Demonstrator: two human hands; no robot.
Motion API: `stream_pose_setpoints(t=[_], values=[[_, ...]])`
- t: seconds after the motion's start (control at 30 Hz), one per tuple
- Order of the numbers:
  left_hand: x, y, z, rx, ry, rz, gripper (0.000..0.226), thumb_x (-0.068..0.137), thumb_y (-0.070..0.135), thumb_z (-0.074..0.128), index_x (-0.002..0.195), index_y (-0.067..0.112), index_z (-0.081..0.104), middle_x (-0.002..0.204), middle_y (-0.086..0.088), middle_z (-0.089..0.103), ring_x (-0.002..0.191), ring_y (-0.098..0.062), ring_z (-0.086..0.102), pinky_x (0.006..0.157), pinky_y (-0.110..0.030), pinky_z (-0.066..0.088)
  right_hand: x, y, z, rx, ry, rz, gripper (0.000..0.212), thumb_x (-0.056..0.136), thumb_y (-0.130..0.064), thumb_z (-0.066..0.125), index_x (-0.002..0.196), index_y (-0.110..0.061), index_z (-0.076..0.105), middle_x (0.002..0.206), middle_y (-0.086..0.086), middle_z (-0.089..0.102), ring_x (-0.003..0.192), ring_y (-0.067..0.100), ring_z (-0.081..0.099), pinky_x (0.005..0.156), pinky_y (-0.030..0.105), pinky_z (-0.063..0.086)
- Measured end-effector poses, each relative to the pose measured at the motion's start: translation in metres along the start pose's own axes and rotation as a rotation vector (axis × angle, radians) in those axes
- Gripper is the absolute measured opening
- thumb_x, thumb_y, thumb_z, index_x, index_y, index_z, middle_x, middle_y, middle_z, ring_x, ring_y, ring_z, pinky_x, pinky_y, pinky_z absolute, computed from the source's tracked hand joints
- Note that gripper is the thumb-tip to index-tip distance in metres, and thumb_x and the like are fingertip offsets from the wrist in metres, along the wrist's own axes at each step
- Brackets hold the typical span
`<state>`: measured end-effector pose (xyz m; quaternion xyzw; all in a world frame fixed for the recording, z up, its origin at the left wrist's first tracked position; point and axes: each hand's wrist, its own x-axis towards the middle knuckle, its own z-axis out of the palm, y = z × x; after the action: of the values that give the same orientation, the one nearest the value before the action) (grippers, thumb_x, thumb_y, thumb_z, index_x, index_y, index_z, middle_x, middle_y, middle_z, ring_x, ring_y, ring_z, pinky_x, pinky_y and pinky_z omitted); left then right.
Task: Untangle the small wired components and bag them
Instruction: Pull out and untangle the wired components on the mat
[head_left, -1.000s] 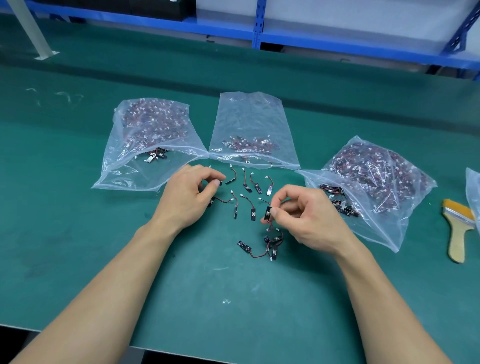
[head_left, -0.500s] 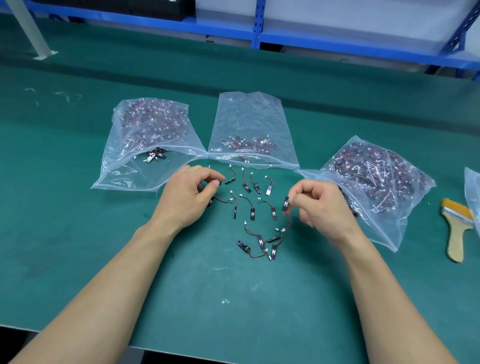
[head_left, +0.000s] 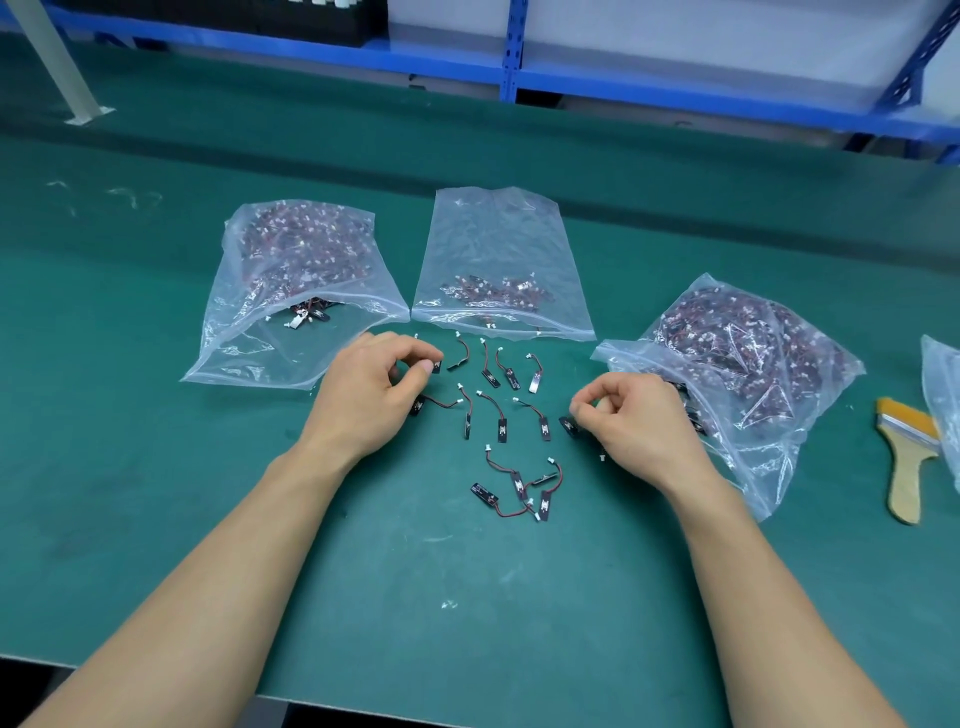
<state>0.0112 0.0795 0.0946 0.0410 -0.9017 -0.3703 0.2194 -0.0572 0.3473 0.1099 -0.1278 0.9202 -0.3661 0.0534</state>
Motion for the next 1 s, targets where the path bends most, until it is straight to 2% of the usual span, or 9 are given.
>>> stream_pose_setpoints(t=[0.1, 0.23, 0.37, 0.5, 0.67, 0.77, 0.83, 0.9, 1.0], values=[[0.001, -0.002, 0.000, 0.004, 0.030, -0.014, 0.016, 0.094, 0.017, 0.065, 0.096, 0.030, 0.075, 0.067, 0.024, 0.054, 0.075, 0.000, 0.047, 0.071, -0.020, 0.035, 0.000, 0.001, -0.001, 0.006, 0.016, -0.008, 0.014, 0.085, -0.015, 0.069, 0.074, -0.024, 0.067, 0.045, -0.007, 0.058, 0.042, 0.003, 0.052, 0.049, 0.011, 0.035], [0.003, -0.006, 0.001, 0.006, 0.063, -0.067, 0.017, 0.093, 0.017, 0.063, 0.096, 0.029, 0.075, 0.069, 0.033, 0.056, 0.073, 0.000, 0.049, 0.069, -0.017, 0.034, -0.002, 0.002, -0.002, -0.006, -0.019, -0.027, 0.012, 0.080, -0.017, 0.076, 0.075, -0.024, 0.068, 0.051, -0.007, 0.064, 0.046, 0.002, 0.057, 0.059, 0.019, 0.041], [0.003, -0.008, 0.002, -0.025, 0.070, -0.129, 0.020, 0.093, 0.017, 0.063, 0.093, 0.034, 0.073, 0.064, 0.021, 0.053, 0.067, -0.001, 0.048, 0.064, -0.014, 0.034, -0.002, 0.002, 0.000, -0.066, -0.025, -0.053, 0.013, 0.079, -0.020, 0.078, 0.072, -0.024, 0.068, 0.053, -0.004, 0.064, 0.054, 0.014, 0.062, 0.065, 0.027, 0.051], [0.004, -0.010, 0.003, -0.072, 0.068, -0.172, 0.025, 0.093, 0.018, 0.063, 0.088, 0.041, 0.069, 0.064, 0.013, 0.052, 0.061, -0.003, 0.047, 0.058, -0.011, 0.033, 0.000, 0.002, 0.001, -0.072, -0.010, -0.054, 0.016, 0.081, -0.022, 0.077, 0.068, -0.024, 0.069, 0.048, -0.008, 0.059, 0.052, 0.013, 0.061, 0.059, 0.025, 0.044], [0.006, -0.012, 0.004, -0.106, 0.051, -0.193, 0.031, 0.093, 0.018, 0.063, 0.084, 0.047, 0.065, 0.073, 0.004, 0.062, 0.061, -0.004, 0.046, 0.058, -0.009, 0.036, 0.001, 0.001, 0.002, -0.025, 0.008, -0.023, 0.019, 0.083, -0.026, 0.076, 0.065, -0.023, 0.069, 0.045, -0.011, 0.056, 0.045, 0.002, 0.053, 0.054, 0.024, 0.038], [0.006, -0.012, 0.004, -0.094, 0.049, -0.190, 0.028, 0.094, 0.018, 0.063, 0.086, 0.045, 0.066, 0.067, 0.015, 0.055, 0.061, -0.003, 0.046, 0.059, -0.011, 0.035, 0.002, 0.002, 0.001, -0.021, 0.004, -0.018, 0.020, 0.082, -0.026, 0.076, 0.064, -0.023, 0.069, 0.044, -0.011, 0.056, 0.044, 0.002, 0.051, 0.054, 0.024, 0.038], [0.005, -0.011, 0.004, -0.064, 0.024, -0.122, 0.022, 0.095, 0.020, 0.062, 0.094, 0.041, 0.070, 0.074, 0.023, 0.055, 0.071, 0.001, 0.046, 0.068, -0.015, 0.035, 0.001, 0.002, 0.002, -0.025, -0.010, -0.018, 0.021, 0.083, -0.027, 0.075, 0.064, -0.023, 0.069, 0.044, -0.011, 0.056, 0.044, 0.003, 0.051, 0.055, 0.024, 0.038], [0.005, -0.010, 0.005, 0.011, -0.037, -0.031, 0.020, 0.099, 0.027, 0.058, 0.108, 0.036, 0.072, 0.098, 0.022, 0.057, 0.093, -0.001, 0.044, 0.088, -0.024, 0.035, 0.002, 0.002, 0.002, -0.024, -0.005, -0.016, 0.022, 0.083, -0.027, 0.075, 0.063, -0.022, 0.068, 0.044, -0.010, 0.056, 0.044, 0.003, 0.049, 0.055, 0.024, 0.038], [0.005, -0.011, 0.008, 0.183, -0.127, 0.002, 0.030, 0.102, 0.036, 0.048, 0.126, 0.040, 0.065, 0.133, 0.020, 0.050, 0.124, -0.007, 0.033, 0.109, -0.031, 0.019, 0.002, 0.002, 0.002, -0.021, 0.008, -0.012, 0.023, 0.084, -0.028, 0.075, 0.064, -0.020, 0.068, 0.044, -0.010, 0.054, 0.044, 0.004, 0.048, 0.055, 0.025, 0.038]])
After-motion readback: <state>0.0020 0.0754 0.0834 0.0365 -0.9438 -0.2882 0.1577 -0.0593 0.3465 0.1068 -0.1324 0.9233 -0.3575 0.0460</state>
